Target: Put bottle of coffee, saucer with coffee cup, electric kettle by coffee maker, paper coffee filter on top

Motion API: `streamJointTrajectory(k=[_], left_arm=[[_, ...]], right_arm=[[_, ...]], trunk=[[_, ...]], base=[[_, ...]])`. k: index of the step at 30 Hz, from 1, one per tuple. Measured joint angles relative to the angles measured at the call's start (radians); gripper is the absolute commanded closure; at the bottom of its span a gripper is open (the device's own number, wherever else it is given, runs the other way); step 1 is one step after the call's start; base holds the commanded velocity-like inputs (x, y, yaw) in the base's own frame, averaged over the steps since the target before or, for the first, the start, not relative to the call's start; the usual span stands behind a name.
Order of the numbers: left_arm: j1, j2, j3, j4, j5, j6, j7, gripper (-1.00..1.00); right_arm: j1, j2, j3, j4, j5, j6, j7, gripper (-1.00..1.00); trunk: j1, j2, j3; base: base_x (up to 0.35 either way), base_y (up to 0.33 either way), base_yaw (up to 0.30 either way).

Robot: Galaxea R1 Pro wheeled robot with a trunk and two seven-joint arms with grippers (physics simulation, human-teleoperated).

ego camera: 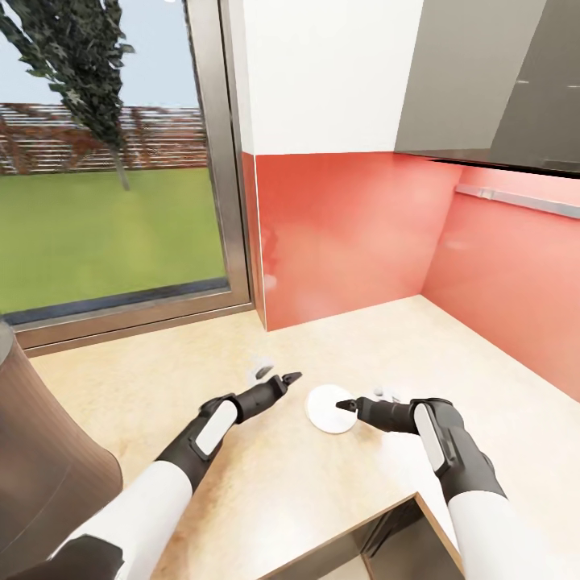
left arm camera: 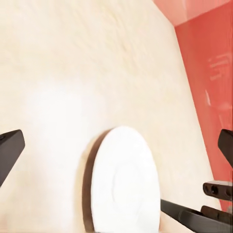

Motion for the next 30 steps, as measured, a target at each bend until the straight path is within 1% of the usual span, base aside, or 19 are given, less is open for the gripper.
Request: streamJointTrajectory(k=[3,5,8,11,16,23,30], left_arm=[[0.0,-0.018,-0.001,0.009,0.004,0.0,0.0,-1.0],[0.0,-0.025,-0.002,0.022,0.008,0.0,0.0,-1.0],[0.004,-0.032,-0.003,0.036,0.022,0.0,0.0,-1.0],[0.012,-0.034,-0.003,0.044,0.037,0.001,0.0,-1.0],[0.027,-0.035,-0.001,0.045,0.047,-0.001,-0.003,-1.0],[0.034,-0.041,-0.001,0.046,0.046,0.0,-0.003,-1.0],[0.034,-0.042,-0.004,0.044,0.048,0.0,-0.002,-1.0]], right_arm=[[0.0,0.0,0.0,0.0,0.002,0.0,0.0,-1.0],[0.0,0.0,0.0,0.0,0.003,0.0,0.0,-1.0],[0.0,0.0,0.0,0.0,0.002,0.0,0.0,-1.0],[0.0,0.001,0.0,0.0,0.004,-0.001,0.0,-1.0],[0.0,0.003,0.001,0.001,0.0,-0.003,0.0,-1.0],[0.0,0.003,0.002,0.001,-0.001,-0.003,0.0,-1.0],[0.0,0.003,0.003,0.002,-0.003,-0.004,0.0,-1.0]], trunk=[[0.0,0.0,0.0],[0.0,0.0,0.0],[0.0,0.0,0.0],[0.0,0.0,0.0],[0.0,0.0,0.0],[0.0,0.0,0.0],[0.0,0.0,0.0]], base=[[0.0,0.0,0.0],[0.0,0.0,0.0],[0.0,0.0,0.0],[0.0,0.0,0.0],[0.0,0.0,0.0],[0.0,0.0,0.0],[0.0,0.0,0.0]])
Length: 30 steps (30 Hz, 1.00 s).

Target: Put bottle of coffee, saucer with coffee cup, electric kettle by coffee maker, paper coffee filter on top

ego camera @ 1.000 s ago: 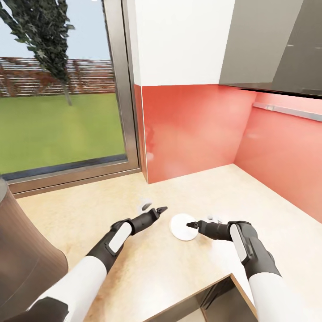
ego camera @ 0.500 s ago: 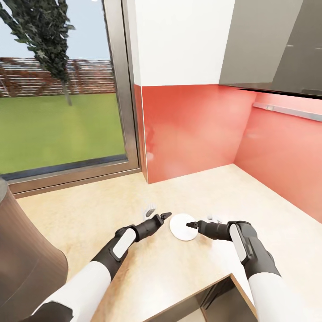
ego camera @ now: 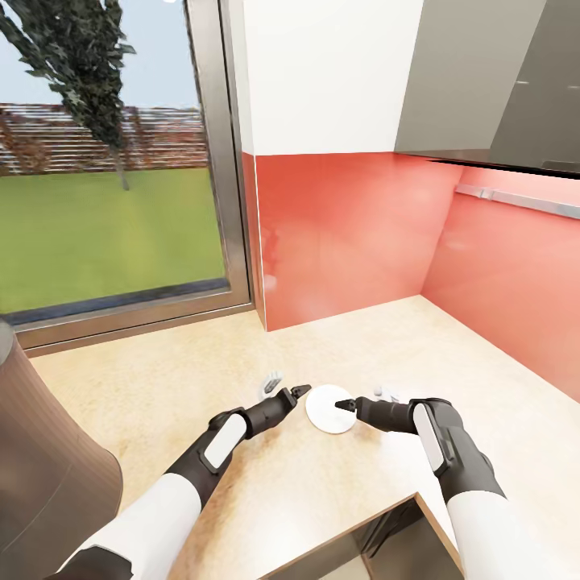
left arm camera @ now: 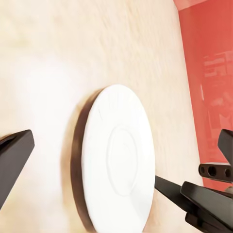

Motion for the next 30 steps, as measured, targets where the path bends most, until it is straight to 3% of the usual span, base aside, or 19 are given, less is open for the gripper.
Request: streamJointTrajectory(k=[11,14,20,30], left_arm=[[0.0,0.0,-0.001,-0.002,0.005,0.002,0.0,-1.0],[0.0,0.0,-0.001,-0.001,0.036,0.0,0.0,-1.0],[0.0,0.0,-0.001,0.001,0.082,-0.002,0.001,-1.0],[0.001,0.0,-0.001,0.002,0.085,-0.002,0.001,-1.0]], right_arm=[[0.0,0.001,0.0,0.003,0.0,-0.002,0.0,-1.0],[0.0,0.002,0.004,0.007,-0.001,-0.001,0.001,-1.0],[0.0,0.008,0.081,0.018,-0.001,0.0,0.001,-1.0],[0.0,0.009,0.095,0.025,0.002,0.0,0.001,-1.0]], trunk=[[0.0,0.0,0.0],[0.0,0.0,0.0],[0.0,0.0,0.0],[0.0,0.0,0.0]], base=[[0.0,0.0,0.0],[0.0,0.0,0.0],[0.0,0.0,0.0],[0.0,0.0,0.0]])
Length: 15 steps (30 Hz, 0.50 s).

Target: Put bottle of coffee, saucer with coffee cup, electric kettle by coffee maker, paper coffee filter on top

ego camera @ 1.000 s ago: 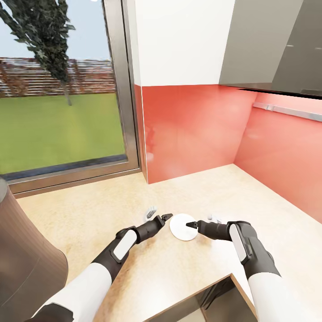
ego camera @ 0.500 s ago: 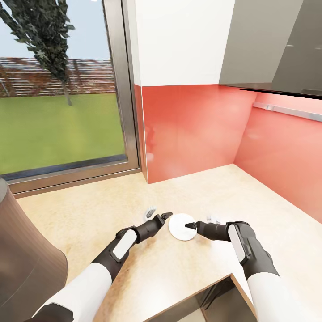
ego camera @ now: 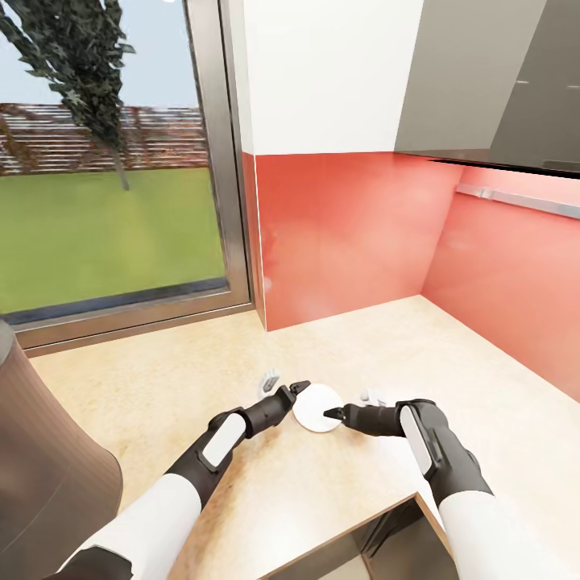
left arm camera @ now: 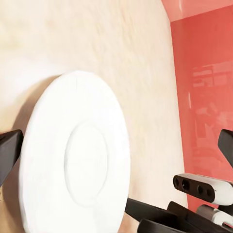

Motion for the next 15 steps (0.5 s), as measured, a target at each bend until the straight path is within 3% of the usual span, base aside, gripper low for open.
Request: streamJointTrajectory(k=[15], left_arm=[[0.0,0.0,-0.001,-0.001,0.002,0.002,0.0,-1.0]], right_arm=[[0.0,0.004,0.001,0.0,-0.001,-0.002,0.001,-1.0]], trunk=[[0.0,0.0,0.0]], base=[[0.0,0.0,0.0]])
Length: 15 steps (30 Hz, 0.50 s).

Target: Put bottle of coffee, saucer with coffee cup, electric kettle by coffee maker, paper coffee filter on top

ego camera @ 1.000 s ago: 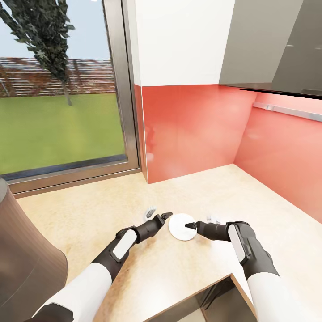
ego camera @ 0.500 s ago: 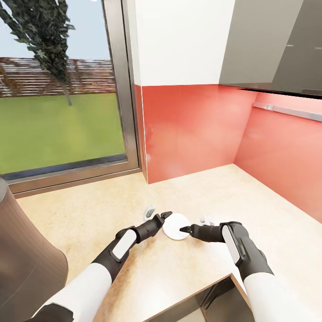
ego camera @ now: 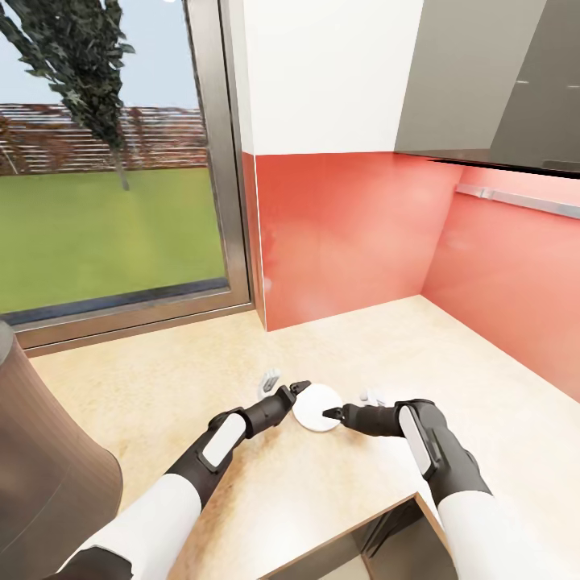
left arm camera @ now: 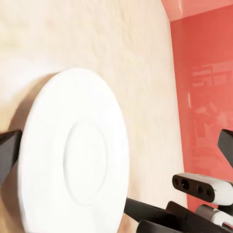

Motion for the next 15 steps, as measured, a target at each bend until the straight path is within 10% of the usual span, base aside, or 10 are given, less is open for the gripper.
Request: streamJointTrajectory(k=[15], left_arm=[[0.0,0.0,0.001,0.0,0.001,0.001,-0.007,-1.0]], right_arm=[[0.0,0.019,0.0,0.002,-0.002,0.001,0.001,-1.0]], trunk=[[0.0,0.0,0.0]], base=[[0.0,0.0,0.0]])
